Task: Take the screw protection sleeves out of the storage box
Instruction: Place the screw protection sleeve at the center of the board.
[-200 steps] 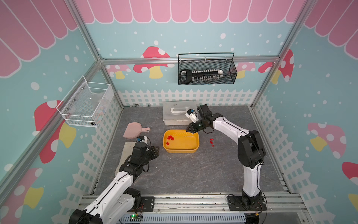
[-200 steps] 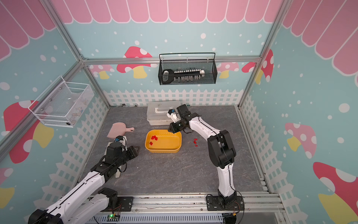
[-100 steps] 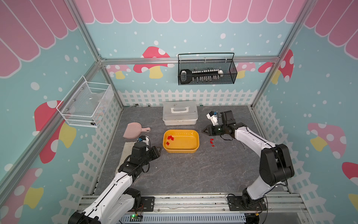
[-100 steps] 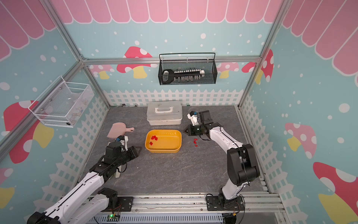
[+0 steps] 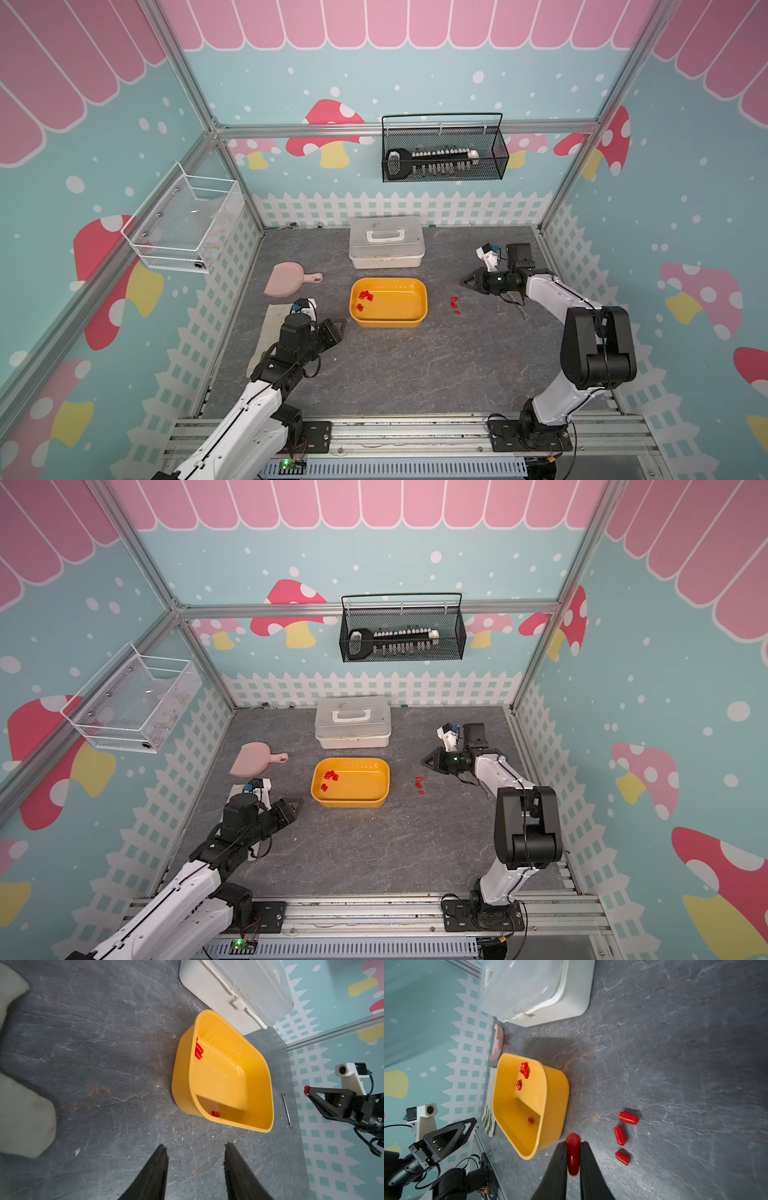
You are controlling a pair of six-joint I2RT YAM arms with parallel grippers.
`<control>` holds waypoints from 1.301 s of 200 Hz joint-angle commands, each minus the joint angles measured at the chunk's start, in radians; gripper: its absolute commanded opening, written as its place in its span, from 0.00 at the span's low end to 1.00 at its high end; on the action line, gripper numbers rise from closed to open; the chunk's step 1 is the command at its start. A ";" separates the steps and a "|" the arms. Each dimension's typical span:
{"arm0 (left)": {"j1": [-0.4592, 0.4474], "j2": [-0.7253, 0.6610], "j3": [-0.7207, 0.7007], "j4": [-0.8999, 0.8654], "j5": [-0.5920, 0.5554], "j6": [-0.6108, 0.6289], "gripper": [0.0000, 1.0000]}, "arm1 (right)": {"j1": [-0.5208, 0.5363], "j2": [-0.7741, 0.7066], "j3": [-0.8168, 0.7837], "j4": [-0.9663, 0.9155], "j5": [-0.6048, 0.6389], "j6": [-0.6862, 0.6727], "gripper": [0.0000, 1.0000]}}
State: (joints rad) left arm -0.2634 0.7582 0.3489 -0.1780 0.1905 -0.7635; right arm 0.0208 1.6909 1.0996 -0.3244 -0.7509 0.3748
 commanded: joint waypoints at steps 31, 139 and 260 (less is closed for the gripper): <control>-0.047 0.020 0.022 0.038 -0.030 -0.020 0.47 | -0.005 0.022 -0.035 -0.085 0.078 -0.120 0.16; -0.123 0.088 0.045 0.037 -0.082 -0.024 0.47 | -0.005 0.106 -0.020 -0.074 0.141 -0.143 0.17; -0.126 0.072 0.030 0.044 -0.088 -0.027 0.47 | 0.040 0.173 0.027 -0.106 0.196 -0.165 0.17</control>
State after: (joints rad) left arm -0.3832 0.8368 0.3672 -0.1501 0.1162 -0.7822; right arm 0.0490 1.8397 1.0935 -0.4007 -0.5823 0.2317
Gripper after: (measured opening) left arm 0.467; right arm 0.170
